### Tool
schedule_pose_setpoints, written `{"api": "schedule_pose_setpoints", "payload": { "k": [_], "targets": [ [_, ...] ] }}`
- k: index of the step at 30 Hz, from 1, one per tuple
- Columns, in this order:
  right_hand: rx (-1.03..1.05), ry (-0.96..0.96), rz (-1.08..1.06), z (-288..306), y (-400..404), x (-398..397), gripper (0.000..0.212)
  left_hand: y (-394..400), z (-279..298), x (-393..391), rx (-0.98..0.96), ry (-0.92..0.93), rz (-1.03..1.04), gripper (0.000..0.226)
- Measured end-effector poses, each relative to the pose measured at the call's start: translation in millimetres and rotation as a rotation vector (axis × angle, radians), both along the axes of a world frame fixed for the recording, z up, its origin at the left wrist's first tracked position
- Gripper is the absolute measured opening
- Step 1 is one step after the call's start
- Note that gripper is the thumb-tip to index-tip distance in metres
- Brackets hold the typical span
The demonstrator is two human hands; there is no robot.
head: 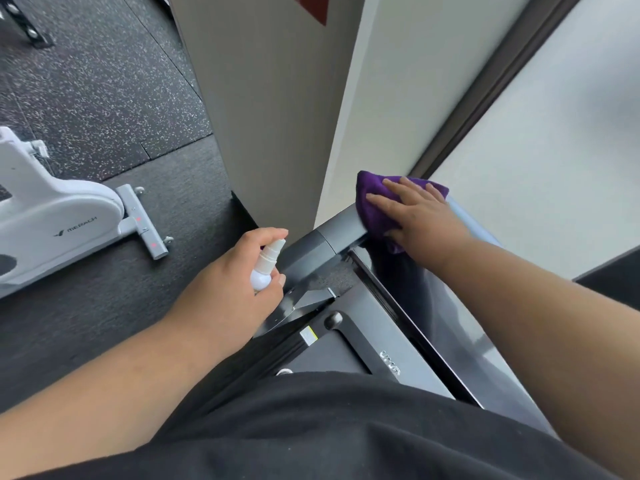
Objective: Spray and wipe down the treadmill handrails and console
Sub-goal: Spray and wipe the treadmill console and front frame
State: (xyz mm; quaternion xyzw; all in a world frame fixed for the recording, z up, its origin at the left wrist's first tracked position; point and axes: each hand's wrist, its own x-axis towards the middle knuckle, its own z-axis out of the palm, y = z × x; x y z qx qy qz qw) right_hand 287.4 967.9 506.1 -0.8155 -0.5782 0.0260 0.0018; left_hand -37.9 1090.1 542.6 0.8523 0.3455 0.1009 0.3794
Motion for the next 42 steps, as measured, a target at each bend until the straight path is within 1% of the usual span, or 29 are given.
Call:
{"api": "schedule_pose_setpoints", "payload": {
  "k": [2, 6, 9, 11, 13, 16, 18, 20, 23, 26, 29, 30, 32, 35, 37, 39, 42],
  "targets": [
    [-0.01, -0.005, 0.029, -0.5, 2.1, -16.5, 0.074, -2.4, -0.3, 0.0, 0.007, 0.011, -0.004, 0.053],
    [0.107, 0.032, 0.283, -6.6, 8.9, -75.6, 0.07, -5.8, 0.6, 12.5, 0.013, 0.013, -0.048, 0.054],
    [0.105, 0.017, 0.31, -7.6, 9.8, -79.2, 0.068, -6.9, 6.5, 26.9, 0.028, -0.006, -0.093, 0.054],
    [0.092, 0.031, 0.239, -4.1, 4.2, -55.6, 0.069, -7.1, 11.5, 35.0, 0.029, -0.025, -0.125, 0.052],
    [0.069, 0.048, 0.079, 0.6, -1.9, -23.2, 0.071, -8.2, 15.5, 39.9, 0.034, -0.033, -0.147, 0.051],
    [0.021, 0.002, -0.161, 10.8, -6.2, 15.2, 0.073, -12.2, 17.7, 41.8, 0.048, -0.033, -0.16, 0.056],
    [-0.013, 0.019, -0.207, 14.6, -2.7, 23.4, 0.074, -13.1, 17.4, 40.6, 0.041, -0.032, -0.159, 0.057],
    [-0.022, 0.02, -0.194, 13.8, 0.6, 21.1, 0.076, -12.8, 16.6, 38.5, 0.028, -0.029, -0.156, 0.056],
    [-0.085, -0.012, -0.078, 15.8, 4.8, 13.4, 0.079, -11.0, 14.9, 37.4, 0.01, -0.029, -0.147, 0.055],
    [-0.13, 0.031, 0.148, 20.6, 16.9, -12.0, 0.083, -10.1, 14.4, 41.1, 0.016, -0.031, -0.15, 0.054],
    [-0.099, 0.097, 0.382, 16.2, 30.9, -56.1, 0.076, -8.1, 15.4, 49.4, 0.038, -0.026, -0.163, 0.053],
    [-0.078, 0.088, 0.433, 13.6, 33.6, -67.1, 0.073, -6.8, 16.2, 52.8, 0.045, -0.026, -0.163, 0.053],
    [-0.052, 0.065, 0.459, 11.7, 36.9, -73.6, 0.069, -3.9, 18.5, 60.1, 0.053, -0.033, -0.163, 0.055],
    [-0.028, 0.08, 0.384, 13.3, 34.1, -59.7, 0.08, 0.3, 24.2, 71.2, 0.053, -0.046, -0.182, 0.055],
    [-0.009, 0.063, 0.304, 12.0, 29.9, -44.7, 0.09, 3.4, 26.9, 77.0, 0.05, -0.057, -0.199, 0.055],
    [-0.04, 0.054, 0.199, 11.6, 23.7, -28.1, 0.096, 5.0, 27.0, 81.9, 0.057, -0.052, -0.21, 0.055],
    [-0.078, 0.043, 0.038, 16.0, 14.7, -1.3, 0.098, 3.7, 25.2, 88.1, 0.064, -0.044, -0.229, 0.056]
  ]
}}
